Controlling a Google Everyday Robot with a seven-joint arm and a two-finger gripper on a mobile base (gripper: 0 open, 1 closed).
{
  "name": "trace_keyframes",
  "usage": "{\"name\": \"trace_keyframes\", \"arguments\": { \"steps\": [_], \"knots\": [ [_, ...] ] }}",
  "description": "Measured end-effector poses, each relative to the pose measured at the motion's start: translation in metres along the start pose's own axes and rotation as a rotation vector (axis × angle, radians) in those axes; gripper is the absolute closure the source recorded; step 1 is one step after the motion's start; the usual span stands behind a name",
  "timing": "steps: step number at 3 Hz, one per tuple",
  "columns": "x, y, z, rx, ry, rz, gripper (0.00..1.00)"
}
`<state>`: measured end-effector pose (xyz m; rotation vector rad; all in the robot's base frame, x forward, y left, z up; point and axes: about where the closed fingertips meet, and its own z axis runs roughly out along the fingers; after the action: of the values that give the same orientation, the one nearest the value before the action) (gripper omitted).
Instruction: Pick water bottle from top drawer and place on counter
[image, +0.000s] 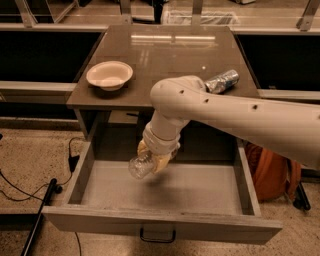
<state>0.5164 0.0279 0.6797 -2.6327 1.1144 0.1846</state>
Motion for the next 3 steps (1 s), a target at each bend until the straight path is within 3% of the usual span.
{"name": "trace_keyframes", "arguments": {
  "steps": [1, 2, 3],
  "knots": [
    [-0.001, 0.016, -0.086, 0.158, 0.078, 0.027, 1.00],
    [-0.003, 0.012, -0.165, 0.271, 0.209, -0.015, 1.00],
    [-0.004, -0.016, -0.212, 0.310, 0.341, -0.136, 1.00]
  ]
}}
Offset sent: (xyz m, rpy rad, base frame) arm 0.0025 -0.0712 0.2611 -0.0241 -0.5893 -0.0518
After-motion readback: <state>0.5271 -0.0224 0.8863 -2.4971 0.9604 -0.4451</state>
